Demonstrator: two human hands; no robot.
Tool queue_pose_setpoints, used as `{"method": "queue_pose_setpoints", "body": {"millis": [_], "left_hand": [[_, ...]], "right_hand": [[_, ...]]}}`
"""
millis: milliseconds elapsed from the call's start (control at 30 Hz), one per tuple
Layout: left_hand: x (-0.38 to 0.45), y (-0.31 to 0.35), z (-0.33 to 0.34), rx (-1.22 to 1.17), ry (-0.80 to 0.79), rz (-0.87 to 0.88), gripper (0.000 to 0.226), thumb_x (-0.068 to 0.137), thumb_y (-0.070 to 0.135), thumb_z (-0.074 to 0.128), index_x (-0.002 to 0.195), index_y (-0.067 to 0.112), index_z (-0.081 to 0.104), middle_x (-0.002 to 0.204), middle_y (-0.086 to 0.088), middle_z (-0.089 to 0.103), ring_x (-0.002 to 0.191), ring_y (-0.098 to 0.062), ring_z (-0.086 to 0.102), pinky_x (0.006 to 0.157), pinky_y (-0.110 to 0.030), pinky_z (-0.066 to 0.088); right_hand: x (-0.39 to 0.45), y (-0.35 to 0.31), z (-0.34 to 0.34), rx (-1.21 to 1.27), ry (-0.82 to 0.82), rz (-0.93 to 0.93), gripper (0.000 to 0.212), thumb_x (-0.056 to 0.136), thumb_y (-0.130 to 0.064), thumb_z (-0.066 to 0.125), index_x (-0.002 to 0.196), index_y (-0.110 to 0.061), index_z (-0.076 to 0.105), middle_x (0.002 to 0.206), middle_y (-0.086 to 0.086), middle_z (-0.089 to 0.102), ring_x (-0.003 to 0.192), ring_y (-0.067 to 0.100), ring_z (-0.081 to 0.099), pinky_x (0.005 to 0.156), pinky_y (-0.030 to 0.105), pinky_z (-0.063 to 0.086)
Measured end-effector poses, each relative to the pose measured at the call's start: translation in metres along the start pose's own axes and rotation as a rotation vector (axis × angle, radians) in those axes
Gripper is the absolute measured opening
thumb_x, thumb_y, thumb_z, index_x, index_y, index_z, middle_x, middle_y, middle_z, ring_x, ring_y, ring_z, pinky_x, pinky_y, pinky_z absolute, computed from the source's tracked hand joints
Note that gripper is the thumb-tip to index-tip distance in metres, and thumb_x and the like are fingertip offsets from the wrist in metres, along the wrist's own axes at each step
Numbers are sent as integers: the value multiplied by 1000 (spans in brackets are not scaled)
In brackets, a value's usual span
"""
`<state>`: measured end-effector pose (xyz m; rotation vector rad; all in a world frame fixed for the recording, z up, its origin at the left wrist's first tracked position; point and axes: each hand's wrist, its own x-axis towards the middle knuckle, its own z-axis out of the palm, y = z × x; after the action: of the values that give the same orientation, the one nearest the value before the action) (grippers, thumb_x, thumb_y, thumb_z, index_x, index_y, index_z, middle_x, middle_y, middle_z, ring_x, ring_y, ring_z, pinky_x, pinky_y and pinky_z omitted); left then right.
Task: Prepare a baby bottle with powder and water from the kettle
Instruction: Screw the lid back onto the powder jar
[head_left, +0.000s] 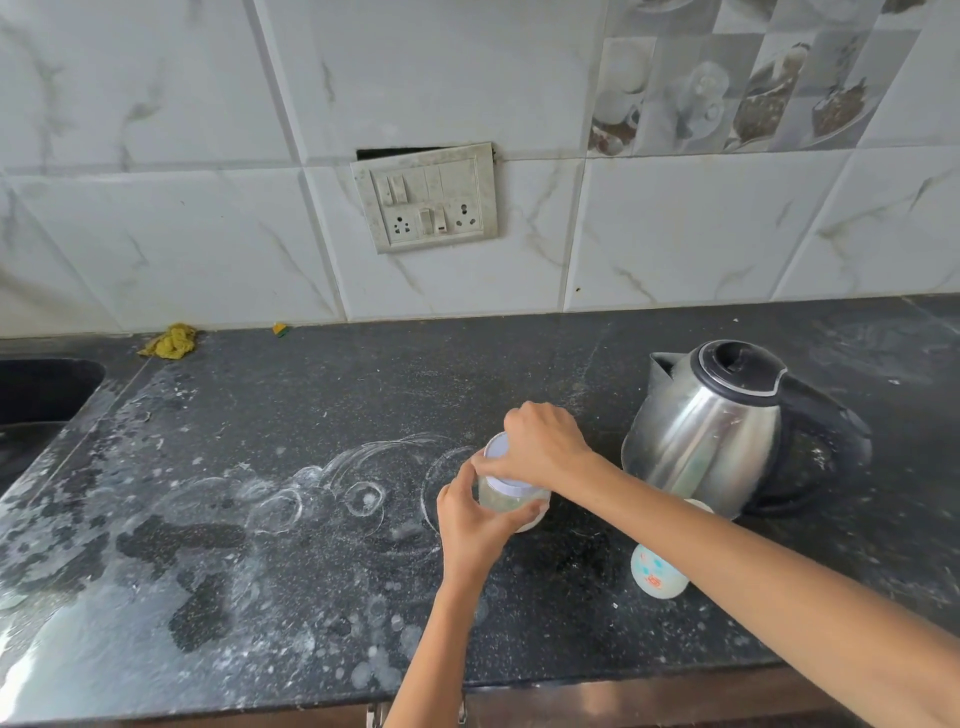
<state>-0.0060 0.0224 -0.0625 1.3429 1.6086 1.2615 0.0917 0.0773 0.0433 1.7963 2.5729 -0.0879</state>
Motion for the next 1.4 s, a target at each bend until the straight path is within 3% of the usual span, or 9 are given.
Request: {"method": "queue_pose_setpoints", "body": {"millis": [167, 300, 467, 600, 800, 900, 1000, 1133, 1400], "left_hand": [[0, 3, -2, -5, -18, -7, 76, 50, 44, 87, 118, 34, 55, 102, 19, 66, 102, -8, 61, 83, -33, 54], [8, 5, -13, 47, -106, -32, 74, 54, 36, 89, 116, 42, 49, 108, 21, 61, 107, -10, 58, 80, -21, 50], [2, 16, -33, 198, -133, 29, 122, 57, 40, 88, 151, 26, 12, 155, 6, 25, 140, -14, 27, 113, -37, 28], [-33, 20, -32, 439, 82, 299, 92, 78, 37, 75, 149, 18, 21, 158, 0, 17, 146, -16, 19, 119, -39, 19], [-60, 11, -13, 639, 16, 482, 65, 90, 28, 61, 146, 17, 30, 157, -2, 20, 146, -16, 15, 119, -34, 7], [-57, 13, -5, 694, 17, 515, 65, 91, 26, 60, 147, 15, 29, 157, -6, 20, 146, -20, 16, 119, -38, 11], [-54, 15, -3, 741, 45, 510, 62, 94, 28, 54, 148, 16, 25, 158, -10, 17, 147, -25, 15, 117, -45, 17], [-41, 12, -4, 762, 82, 453, 60, 95, 30, 53, 148, 18, 27, 159, -13, 13, 146, -29, 15, 117, -46, 20], [-21, 7, -4, 755, 104, 457, 43, 93, 28, 57, 134, 14, 52, 149, -11, 37, 139, -23, 33, 113, -45, 29]], "right_hand": [[8, 1, 0, -72, -76, 89, 75, 90, -72, 35, 96, -5, 68, 69, 4, 50, 71, 23, 53, 62, 31, 42], [2, 14, 5, 140, -70, 195, 78, 88, -76, 31, 81, -5, 62, 65, 4, 56, 66, 23, 59, 66, 34, 53], [-49, 27, 34, 500, 185, 237, 47, 93, -57, 49, 101, -15, 69, 77, -2, 73, 71, 18, 70, 69, 38, 57], [-111, 31, 58, 775, 249, 256, 24, 90, -40, 64, 95, -18, 73, 78, -7, 73, 66, 8, 70, 65, 35, 59], [-186, 48, 98, 833, 284, 410, 26, 86, -42, 67, 83, -17, 73, 69, -9, 72, 59, 3, 68, 62, 28, 59], [-207, 59, 108, 872, 488, 543, 27, 79, -43, 74, 78, -17, 71, 68, -8, 70, 59, 8, 67, 57, 28, 56], [-211, 64, 120, 936, 708, 693, 39, 69, -35, 86, 94, -15, 63, 89, -5, 65, 81, 12, 64, 63, 25, 56], [-191, 69, 126, 1059, 658, 680, 64, 66, -27, 90, 117, -20, 53, 117, -6, 63, 108, 10, 62, 84, 25, 56], [-126, 67, 120, 968, 510, 588, 57, 67, -44, 83, 115, -27, 55, 110, -14, 64, 104, 12, 63, 83, 41, 60]]}}
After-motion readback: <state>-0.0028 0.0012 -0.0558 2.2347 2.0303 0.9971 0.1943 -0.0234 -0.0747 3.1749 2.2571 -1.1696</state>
